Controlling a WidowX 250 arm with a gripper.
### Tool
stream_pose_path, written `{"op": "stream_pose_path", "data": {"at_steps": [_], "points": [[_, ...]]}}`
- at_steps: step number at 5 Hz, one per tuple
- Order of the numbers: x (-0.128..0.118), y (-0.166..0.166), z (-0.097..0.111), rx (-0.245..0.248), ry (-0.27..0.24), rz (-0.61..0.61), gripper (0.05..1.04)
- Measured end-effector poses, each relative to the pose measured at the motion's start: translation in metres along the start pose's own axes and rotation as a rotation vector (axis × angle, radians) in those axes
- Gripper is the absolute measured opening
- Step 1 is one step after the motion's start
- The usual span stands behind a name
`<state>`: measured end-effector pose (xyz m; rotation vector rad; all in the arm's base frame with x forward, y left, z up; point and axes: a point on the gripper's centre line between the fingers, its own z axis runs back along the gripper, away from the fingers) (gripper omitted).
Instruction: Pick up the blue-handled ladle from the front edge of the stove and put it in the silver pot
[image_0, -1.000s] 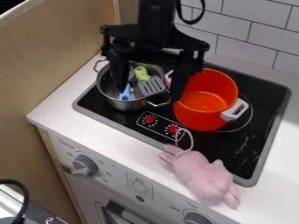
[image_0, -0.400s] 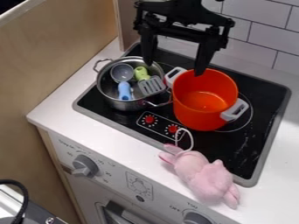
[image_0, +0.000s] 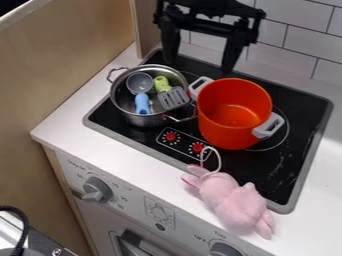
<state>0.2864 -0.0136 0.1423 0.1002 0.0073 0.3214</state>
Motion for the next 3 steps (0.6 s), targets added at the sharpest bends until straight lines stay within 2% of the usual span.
{"op": "stream_pose_path", "data": {"at_steps": [3], "points": [[0.0056,0.0033,-0.0002,-0.003,-0.005,-0.017,0.999]]}}
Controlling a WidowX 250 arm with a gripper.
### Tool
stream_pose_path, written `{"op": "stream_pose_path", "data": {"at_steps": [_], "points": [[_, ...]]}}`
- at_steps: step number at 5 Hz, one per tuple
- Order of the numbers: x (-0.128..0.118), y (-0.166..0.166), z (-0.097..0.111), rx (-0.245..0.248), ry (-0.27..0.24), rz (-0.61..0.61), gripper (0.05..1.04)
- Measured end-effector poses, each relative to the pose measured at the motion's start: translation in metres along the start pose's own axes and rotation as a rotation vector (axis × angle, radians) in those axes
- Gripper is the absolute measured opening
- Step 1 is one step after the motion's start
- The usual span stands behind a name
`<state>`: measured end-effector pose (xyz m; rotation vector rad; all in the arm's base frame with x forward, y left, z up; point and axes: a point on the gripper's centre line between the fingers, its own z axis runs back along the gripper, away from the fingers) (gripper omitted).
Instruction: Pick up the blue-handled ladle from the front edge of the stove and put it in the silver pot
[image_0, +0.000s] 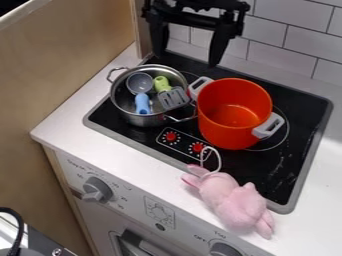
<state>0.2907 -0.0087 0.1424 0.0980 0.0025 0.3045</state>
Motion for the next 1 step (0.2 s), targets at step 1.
{"op": "stream_pose_path", "data": {"at_steps": [1], "points": [[0.0000,-0.0001,-0.0004,0.001,0.001,0.000,0.999]]}}
